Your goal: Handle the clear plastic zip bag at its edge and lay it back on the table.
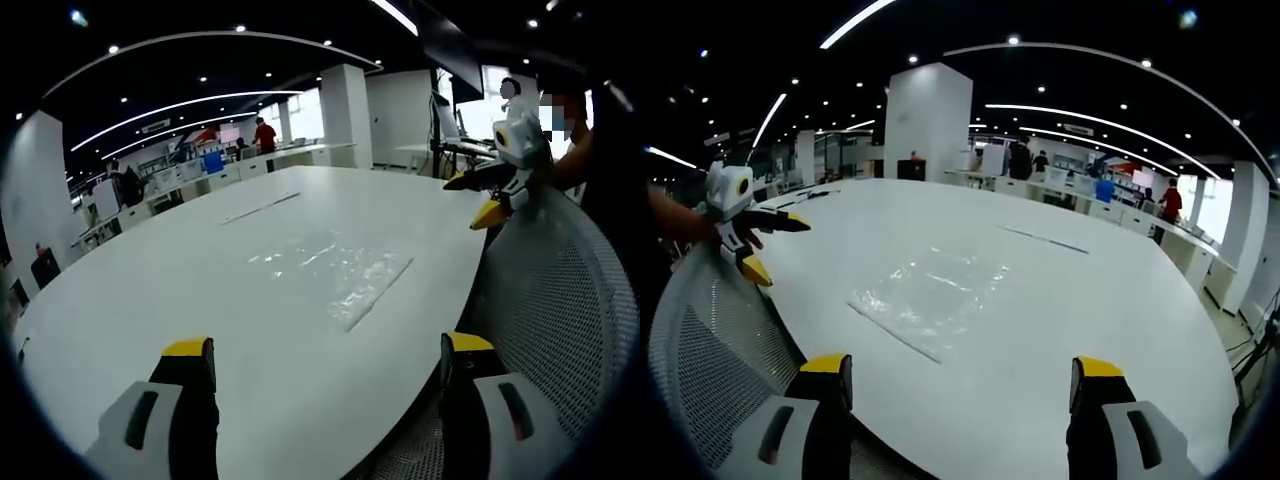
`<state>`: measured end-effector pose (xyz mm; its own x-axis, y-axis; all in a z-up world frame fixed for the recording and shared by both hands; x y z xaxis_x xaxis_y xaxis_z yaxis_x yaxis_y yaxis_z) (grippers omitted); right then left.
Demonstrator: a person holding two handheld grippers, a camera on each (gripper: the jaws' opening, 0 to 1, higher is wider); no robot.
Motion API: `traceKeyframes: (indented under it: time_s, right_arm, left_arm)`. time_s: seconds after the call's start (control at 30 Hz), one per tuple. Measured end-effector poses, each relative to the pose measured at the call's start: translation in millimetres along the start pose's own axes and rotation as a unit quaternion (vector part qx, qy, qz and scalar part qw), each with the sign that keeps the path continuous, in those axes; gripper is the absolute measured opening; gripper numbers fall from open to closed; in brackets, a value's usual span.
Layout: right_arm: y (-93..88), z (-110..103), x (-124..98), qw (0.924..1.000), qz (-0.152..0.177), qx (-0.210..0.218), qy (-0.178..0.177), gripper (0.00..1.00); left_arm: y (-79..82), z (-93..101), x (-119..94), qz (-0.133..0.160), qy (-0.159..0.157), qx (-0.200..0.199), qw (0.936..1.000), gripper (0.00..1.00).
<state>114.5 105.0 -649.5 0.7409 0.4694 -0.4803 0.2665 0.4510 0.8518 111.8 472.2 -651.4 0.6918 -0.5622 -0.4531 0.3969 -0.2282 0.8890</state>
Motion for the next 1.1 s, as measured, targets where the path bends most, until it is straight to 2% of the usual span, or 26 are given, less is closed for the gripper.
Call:
traceKeyframes:
  time_s: [0.77, 1.1]
  right_arm:
    - [-1.6, 0.4, 0.6, 0.9999, -0.01, -0.007, 0.006, 0.9]
    - [0.2, 1.7, 1.4, 0.9992, -0.023, -0.029, 0.013, 0.88]
  left_arm:
    - [0.2, 0.6, 0.9, -0.001, -0.004, 0.003, 1.0, 0.93]
    - [0.7, 2.0, 0.6, -0.001, -0.008, 0.005, 1.0, 0.93]
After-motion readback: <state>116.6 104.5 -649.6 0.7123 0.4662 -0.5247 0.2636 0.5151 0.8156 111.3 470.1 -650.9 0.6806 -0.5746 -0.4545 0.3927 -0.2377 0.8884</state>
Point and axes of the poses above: the point that each gripper's makers call its tool centre point, and the gripper's own axes: x roughly forward along the fingers, z roughly to its right, y roughly out of its top, the point moved 10 cm from there along -x, roughly backward along the fingers, and after that the axes turned 9 degrees about -x, right-handed, at the moved point
